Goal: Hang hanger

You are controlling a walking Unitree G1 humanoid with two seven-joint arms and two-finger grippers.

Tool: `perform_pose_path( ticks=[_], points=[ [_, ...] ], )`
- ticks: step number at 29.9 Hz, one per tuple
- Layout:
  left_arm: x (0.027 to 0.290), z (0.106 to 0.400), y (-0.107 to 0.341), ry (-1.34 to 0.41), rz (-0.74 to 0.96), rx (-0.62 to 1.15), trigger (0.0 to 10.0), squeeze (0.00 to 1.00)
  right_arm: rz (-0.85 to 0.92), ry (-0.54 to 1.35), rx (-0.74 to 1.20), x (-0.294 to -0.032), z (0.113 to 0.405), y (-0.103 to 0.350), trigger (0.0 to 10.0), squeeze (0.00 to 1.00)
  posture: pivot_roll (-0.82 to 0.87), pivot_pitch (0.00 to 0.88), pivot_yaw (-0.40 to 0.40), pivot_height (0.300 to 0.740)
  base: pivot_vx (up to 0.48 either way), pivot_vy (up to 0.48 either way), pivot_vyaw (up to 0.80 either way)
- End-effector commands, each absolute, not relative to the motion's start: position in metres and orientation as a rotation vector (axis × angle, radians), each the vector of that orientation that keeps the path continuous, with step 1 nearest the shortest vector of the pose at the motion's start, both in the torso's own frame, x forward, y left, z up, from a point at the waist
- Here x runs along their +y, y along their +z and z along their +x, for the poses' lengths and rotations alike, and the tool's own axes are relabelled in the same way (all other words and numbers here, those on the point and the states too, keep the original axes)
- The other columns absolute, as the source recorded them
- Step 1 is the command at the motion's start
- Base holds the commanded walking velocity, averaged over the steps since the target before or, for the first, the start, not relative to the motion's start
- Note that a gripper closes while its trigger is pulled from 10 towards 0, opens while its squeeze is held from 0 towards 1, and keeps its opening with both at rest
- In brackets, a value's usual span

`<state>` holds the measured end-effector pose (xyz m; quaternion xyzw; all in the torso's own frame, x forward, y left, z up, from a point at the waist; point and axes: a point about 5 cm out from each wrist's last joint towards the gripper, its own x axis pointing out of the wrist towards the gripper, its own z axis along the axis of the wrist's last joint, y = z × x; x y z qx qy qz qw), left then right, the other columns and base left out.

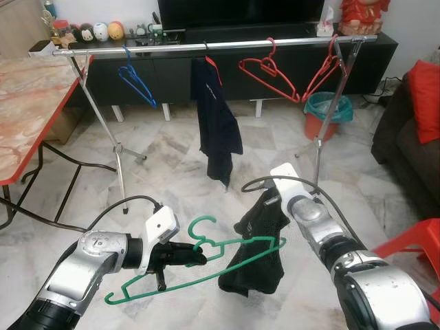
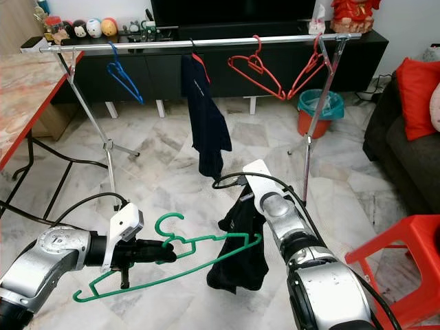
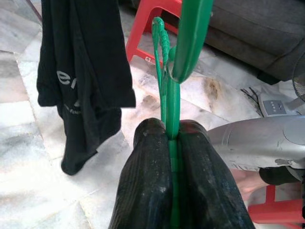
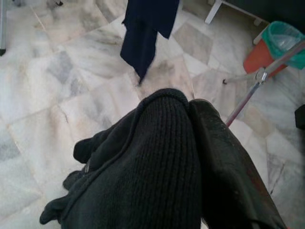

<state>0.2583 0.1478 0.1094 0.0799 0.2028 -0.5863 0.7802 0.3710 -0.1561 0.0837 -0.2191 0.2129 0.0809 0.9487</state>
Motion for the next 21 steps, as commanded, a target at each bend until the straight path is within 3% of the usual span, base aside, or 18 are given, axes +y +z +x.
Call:
perform_pose_path(
  ticks=[1,15,21],
  points=[
    [0.146,0.262,0.111,-1.236,0.213,0.441,10.0,0.0,-0.426,0.171,0.412,-0.15,0.376,0.092,10.0,0.0,-0.04,0.0,0.031,0.74,0.0,0.0,0.0],
    [0.147,0.284,0.105,-1.021,0.215,0.395,10.0,0.0,-0.406,0.214,0.409,-0.137,0.377,0.093,10.0,0.0,-0.04,0.0,0.036,0.74,0.0,0.0,0.0],
    [0.146,0.277,0.107,-1.077,0.164,0.412,10.0,0.0,-0.4,0.218,0.422,-0.137,0.374,0.088,10.0,0.0,-0.03,0.0,0.035,0.74,0.0,0.0,0.0]
  ],
)
